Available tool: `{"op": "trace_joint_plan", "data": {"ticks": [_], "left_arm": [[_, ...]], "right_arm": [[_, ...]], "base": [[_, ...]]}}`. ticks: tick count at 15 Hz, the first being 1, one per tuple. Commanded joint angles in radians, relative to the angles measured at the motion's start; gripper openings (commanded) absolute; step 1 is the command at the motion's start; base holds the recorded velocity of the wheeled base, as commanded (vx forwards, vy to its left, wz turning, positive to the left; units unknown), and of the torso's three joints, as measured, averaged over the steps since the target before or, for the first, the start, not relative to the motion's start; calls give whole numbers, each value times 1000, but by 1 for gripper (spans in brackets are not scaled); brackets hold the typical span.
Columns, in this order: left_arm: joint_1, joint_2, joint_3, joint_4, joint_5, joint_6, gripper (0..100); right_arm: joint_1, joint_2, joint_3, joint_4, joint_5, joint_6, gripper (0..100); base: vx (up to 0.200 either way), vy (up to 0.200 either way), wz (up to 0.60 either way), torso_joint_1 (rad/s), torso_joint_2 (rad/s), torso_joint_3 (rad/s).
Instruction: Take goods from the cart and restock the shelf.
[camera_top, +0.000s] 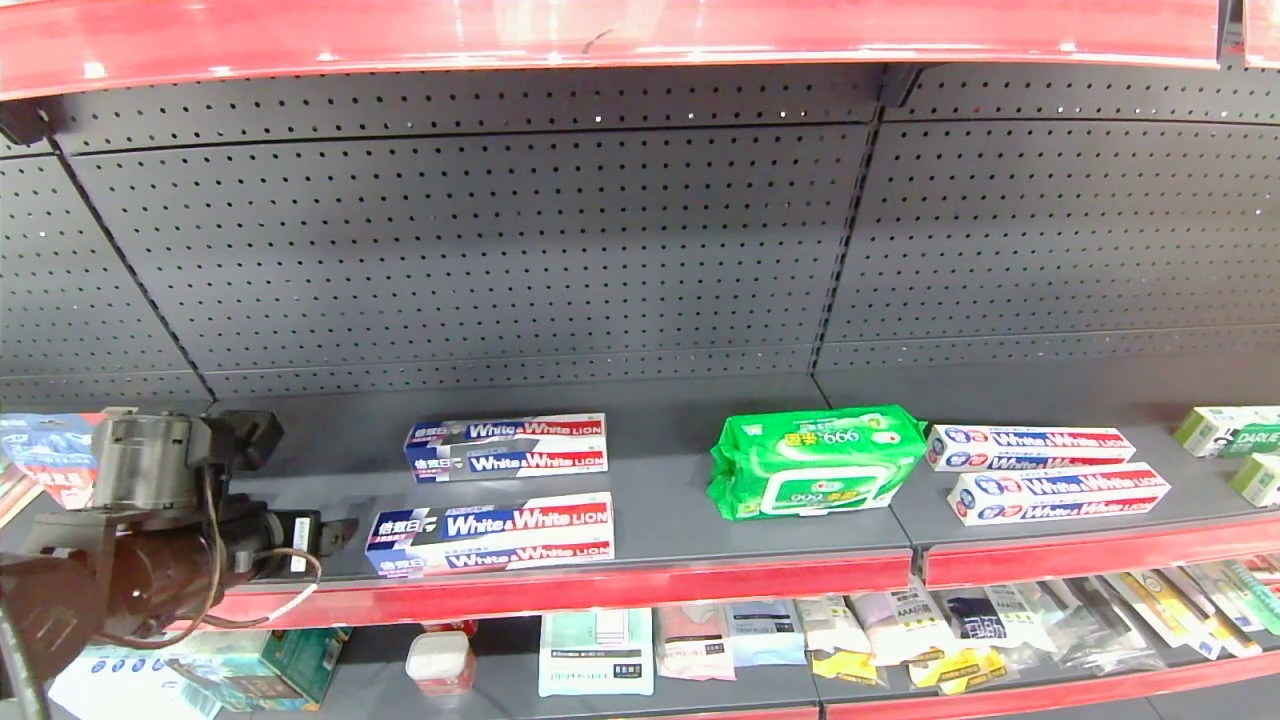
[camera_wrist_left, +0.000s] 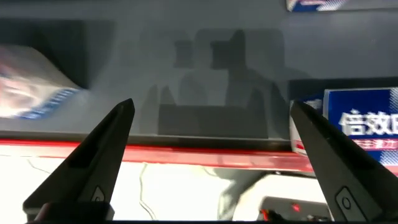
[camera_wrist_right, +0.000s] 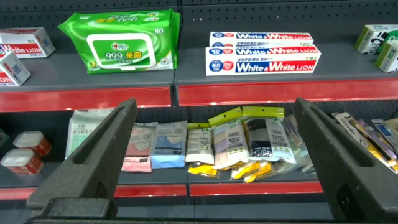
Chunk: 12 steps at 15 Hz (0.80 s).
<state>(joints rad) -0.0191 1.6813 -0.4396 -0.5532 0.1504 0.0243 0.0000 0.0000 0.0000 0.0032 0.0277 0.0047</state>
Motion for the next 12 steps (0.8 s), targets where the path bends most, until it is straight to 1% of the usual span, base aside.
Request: {"op": "trace_joint_plan", "data": {"ticks": [1,2,3,4,5,6,7,9,10,11,12], "left_arm": [[57,-137,-1,16,-38,66,100],[59,-224,2,49,-65,68,100],[59,-275,5,73,-71,68,100],[39,-512,33,203,-91,68,100],[28,-575,45,236,-100,68,100],[4,-782,82,338,-126,68,100],[4,-942,102,430,-134,66,100],[4,-1112,116,549,-140,63,100],[-1,-1207,165,599,-160,65,100],[-1,-1292,213,616,-181,68,100],[-1,-1405,274,633,-187,72,100]], "right_arm": [[0,2,0,0,0,0,100],[0,2,0,0,1,0,100],[0,2,0,0,0,0,100],[0,2,0,0,0,0,100],[0,2,0,0,0,0,100],[0,2,0,0,1,0,100],[0,2,0,0,0,0,100],[0,2,0,0,0,0,100],[0,2,0,0,1,0,100],[0,2,0,0,0,0,100],[0,2,0,0,1,0,100]], "base": [[0,0,0,0,0,0],[0,0,0,0,0,0],[0,0,0,0,0,0],[0,0,0,0,0,0],[0,0,0,0,0,0],[0,0,0,0,0,0],[0,0,0,0,0,0],[0,0,0,0,0,0],[0,0,0,0,0,0],[0,0,0,0,0,0],[0,0,0,0,0,0]]}}
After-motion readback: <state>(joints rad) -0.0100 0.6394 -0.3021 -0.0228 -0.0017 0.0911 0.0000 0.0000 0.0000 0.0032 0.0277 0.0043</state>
